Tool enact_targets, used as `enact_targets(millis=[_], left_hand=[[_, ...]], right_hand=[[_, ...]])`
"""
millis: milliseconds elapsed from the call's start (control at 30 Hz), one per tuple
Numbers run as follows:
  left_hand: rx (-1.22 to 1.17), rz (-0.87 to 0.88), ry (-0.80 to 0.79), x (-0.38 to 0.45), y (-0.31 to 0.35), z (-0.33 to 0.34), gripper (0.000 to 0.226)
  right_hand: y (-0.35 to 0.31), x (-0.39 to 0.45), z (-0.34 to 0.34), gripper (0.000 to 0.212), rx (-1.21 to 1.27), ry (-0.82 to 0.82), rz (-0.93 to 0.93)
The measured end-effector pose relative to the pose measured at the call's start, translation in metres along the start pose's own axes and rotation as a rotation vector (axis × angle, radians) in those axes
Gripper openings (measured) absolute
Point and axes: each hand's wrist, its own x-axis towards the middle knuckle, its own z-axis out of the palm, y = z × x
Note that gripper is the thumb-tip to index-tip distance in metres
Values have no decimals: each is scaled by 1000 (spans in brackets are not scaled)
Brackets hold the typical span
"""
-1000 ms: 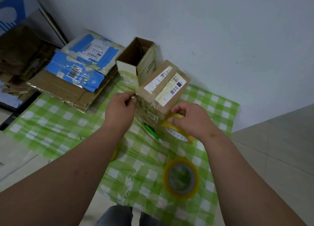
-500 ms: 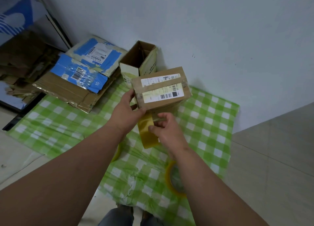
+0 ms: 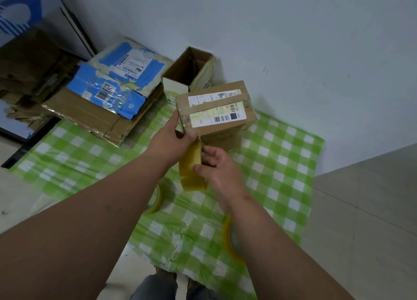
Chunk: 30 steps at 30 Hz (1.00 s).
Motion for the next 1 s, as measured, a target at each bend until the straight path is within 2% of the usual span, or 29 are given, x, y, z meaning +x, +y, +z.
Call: enact_targets(millis=[267,433,633,867,1000], left_hand=[[15,-70,-24,19,4,-4,49],[91,-30,-21,20,4,-4,44],[90,-2,-23,17,4,-4,40],[66,5,-3,16,2,-5,34],[55,15,-6,16,2,-4,33]], right_hand=[[-12,15,0,52,-57,15,9],[-9,13,-1,35,-221,-32,36],[0,8,0,13,-243,28,2],[6,2,6,18,-299,51,-21],[17,-7,7,42,-350,110,12]])
